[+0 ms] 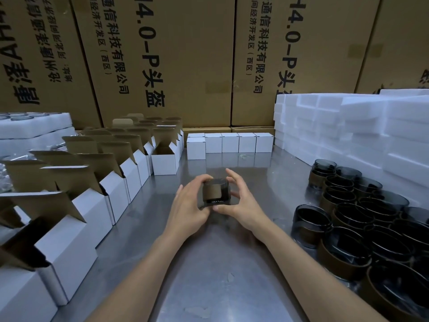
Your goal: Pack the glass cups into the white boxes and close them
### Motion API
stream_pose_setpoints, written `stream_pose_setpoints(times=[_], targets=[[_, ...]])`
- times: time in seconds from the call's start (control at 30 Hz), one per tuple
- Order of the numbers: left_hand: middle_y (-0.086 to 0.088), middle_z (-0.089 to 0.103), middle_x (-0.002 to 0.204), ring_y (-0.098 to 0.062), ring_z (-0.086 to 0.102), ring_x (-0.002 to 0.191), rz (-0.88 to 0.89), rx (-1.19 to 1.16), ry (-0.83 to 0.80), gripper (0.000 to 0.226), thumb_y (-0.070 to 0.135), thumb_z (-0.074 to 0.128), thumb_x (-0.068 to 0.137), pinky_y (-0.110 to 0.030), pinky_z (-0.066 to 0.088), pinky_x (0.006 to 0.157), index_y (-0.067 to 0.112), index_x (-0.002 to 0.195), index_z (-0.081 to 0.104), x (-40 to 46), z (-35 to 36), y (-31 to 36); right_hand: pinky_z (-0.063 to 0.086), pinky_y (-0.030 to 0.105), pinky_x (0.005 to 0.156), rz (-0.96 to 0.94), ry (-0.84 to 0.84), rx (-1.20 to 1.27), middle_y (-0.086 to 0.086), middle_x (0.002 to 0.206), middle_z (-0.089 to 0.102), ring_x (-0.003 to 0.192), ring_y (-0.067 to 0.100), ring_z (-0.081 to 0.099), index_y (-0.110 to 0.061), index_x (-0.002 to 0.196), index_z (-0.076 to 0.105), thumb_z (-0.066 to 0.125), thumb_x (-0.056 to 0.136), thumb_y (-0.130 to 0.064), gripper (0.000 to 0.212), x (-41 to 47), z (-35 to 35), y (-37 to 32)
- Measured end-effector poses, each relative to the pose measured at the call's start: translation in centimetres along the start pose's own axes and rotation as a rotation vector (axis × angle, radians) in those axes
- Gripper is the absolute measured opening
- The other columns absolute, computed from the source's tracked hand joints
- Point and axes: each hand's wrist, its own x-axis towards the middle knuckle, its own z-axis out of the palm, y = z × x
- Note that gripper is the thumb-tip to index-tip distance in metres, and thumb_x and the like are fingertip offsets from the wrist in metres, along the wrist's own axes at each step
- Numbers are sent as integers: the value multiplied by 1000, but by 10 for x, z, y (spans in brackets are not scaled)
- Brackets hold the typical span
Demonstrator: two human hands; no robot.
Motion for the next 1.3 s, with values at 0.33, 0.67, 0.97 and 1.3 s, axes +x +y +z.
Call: stream_pose_setpoints(times=[0.33,0.67,0.97,1.3], targets=[[12,53,129,-11,48,121,95,49,-11,68,15,73,72,-32,35,105,29,134,46,0,0,1,42,4,81,-30,80,11,-6,130,44,115,11,49,-31,124,50,82,69,-3,70,-1,3,-1],[14,57,121,-19,52,116,-104,-82,-42,66,20,76,72,-45,46,93,45,114,32,-1,0,-2,46,7,75,11,33,146,-11,116,55,106,1,54,-24,112,47,80,66,6,64,3,4,3],[17,58,114,-18,54,110,-68,-26,14,59,21,74,70,-41,46,90,34,117,42,-1,1,-2,43,5,80,36,-13,63,-13,129,42,116,6,47,-34,136,39,83,70,-9,83,1,2,0],[18,54,120,-7,54,111,-14,-76,-63,66,15,66,71,-31,50,89,44,122,37,-2,0,0,44,7,79,-43,93,12,6,122,55,107,4,53,-21,121,52,82,66,0,66,-2,8,-5]])
